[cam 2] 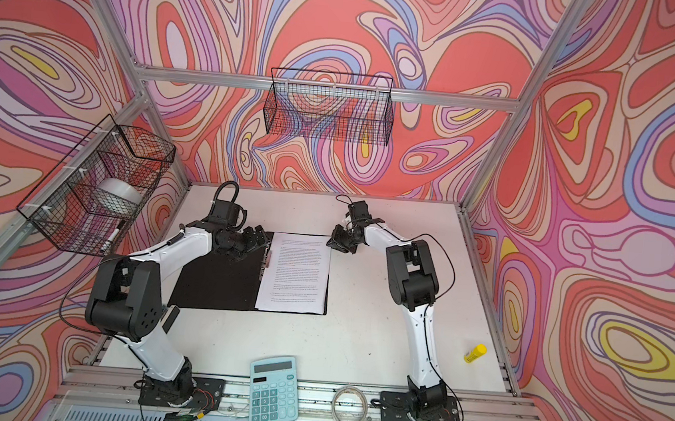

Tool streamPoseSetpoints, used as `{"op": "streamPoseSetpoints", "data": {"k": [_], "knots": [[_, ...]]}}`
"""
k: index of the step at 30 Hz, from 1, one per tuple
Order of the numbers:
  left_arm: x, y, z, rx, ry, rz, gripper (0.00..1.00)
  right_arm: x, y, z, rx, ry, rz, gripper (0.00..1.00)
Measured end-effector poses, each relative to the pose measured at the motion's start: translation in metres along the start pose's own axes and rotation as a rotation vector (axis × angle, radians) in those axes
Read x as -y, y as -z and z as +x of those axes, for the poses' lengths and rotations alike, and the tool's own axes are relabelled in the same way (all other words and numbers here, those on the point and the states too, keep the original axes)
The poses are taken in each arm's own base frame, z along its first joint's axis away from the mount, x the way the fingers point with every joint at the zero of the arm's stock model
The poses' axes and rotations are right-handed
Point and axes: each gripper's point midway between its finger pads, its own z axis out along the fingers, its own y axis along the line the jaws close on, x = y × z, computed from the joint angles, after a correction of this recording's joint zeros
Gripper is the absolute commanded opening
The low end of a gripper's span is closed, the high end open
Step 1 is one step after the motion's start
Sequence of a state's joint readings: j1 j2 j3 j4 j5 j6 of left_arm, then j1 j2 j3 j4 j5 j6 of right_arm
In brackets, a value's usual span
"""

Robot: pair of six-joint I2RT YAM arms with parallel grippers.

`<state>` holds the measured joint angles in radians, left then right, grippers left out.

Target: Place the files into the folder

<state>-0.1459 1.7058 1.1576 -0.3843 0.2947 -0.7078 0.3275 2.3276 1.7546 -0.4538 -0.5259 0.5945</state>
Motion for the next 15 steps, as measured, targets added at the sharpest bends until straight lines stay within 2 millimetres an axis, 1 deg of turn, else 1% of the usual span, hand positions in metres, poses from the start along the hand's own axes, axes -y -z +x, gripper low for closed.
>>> {"op": "streamPoseSetpoints", "data": {"k": [15], "knots": [[0.0000, 0.0000, 0.0000, 0.000, 0.000, 0.000, 1.00, -0.0036, 0.0000, 0.0014, -0.011, 0.003, -0.020, 0.18]]}}
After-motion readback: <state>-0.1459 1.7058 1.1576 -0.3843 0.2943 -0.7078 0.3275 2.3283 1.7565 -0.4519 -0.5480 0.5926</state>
